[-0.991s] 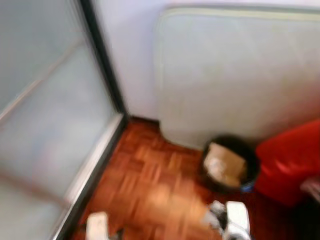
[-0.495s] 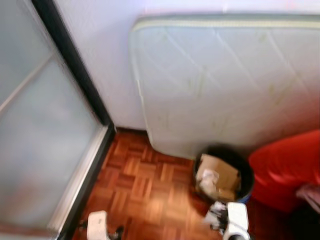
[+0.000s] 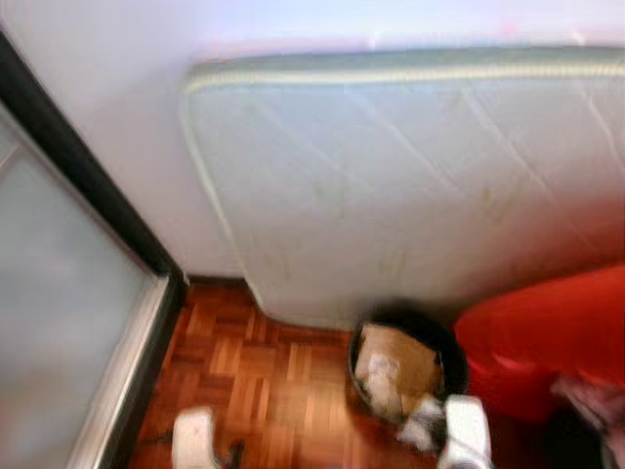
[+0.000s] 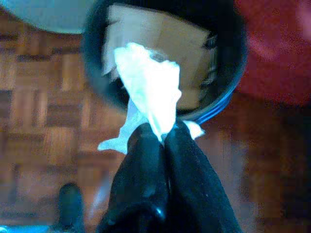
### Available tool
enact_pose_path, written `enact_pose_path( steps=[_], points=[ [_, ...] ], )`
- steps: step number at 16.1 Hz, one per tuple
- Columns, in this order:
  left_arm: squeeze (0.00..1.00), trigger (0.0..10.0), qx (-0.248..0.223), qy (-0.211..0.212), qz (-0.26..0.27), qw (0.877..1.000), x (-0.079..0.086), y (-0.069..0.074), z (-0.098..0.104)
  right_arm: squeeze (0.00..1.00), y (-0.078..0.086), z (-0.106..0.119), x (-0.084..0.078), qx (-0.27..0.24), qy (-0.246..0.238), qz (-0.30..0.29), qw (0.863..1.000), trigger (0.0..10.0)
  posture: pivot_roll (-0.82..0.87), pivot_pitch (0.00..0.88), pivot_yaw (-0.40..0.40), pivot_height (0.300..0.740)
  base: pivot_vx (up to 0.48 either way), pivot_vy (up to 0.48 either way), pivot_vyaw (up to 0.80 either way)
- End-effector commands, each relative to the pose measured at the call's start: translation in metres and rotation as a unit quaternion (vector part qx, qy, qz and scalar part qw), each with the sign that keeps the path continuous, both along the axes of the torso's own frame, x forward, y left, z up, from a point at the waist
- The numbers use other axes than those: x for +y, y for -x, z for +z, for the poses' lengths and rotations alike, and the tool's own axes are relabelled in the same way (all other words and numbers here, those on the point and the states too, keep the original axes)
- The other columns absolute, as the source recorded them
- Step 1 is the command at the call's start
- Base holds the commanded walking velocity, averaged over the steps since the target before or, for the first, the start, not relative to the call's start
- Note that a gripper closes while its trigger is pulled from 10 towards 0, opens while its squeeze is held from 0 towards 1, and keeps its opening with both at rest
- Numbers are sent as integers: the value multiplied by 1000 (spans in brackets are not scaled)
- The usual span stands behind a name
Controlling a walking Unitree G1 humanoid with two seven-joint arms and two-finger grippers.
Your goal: Clean up the room
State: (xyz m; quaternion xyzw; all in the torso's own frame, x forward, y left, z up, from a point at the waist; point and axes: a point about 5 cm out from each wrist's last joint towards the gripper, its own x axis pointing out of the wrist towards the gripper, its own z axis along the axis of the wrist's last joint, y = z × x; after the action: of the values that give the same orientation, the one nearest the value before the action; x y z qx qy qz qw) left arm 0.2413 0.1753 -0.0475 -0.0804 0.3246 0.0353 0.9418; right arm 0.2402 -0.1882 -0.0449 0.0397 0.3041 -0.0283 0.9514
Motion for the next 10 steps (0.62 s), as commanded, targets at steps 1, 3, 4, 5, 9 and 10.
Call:
enact_pose_path(
  steps=[1,3,4,5,9,10],
  points=[
    [0,10000,29,-8,4,1000,8,14,-9,0,6,-4,5,7,-5,6,1000,10000,-19,295,45,740,345,0,0],
    [0,10000,29,-8,5,1000,9,13,-9,0,5,-4,5,4,-4,8,1000,10000,-18,295,45,740,336,0,0],
    [0,10000,29,-8,5,1000,9,13,-9,0,5,-4,6,3,-4,10,1000,10000,-18,296,45,740,326,0,0],
    [0,10000,29,-8,6,1000,9,13,-9,0,5,-4,6,3,-4,11,1000,10000,-18,296,45,740,326,0,0],
    [0,10000,27,-7,6,1000,8,12,-8,0,1,0,5,-12,-8,10,1000,10000,-15,297,46,740,76,0,0],
    [0,10000,27,-7,6,1000,9,12,-8,0,-1,1,5,-17,-8,9,1000,10000,-15,297,45,740,0,0,0]
  ],
)
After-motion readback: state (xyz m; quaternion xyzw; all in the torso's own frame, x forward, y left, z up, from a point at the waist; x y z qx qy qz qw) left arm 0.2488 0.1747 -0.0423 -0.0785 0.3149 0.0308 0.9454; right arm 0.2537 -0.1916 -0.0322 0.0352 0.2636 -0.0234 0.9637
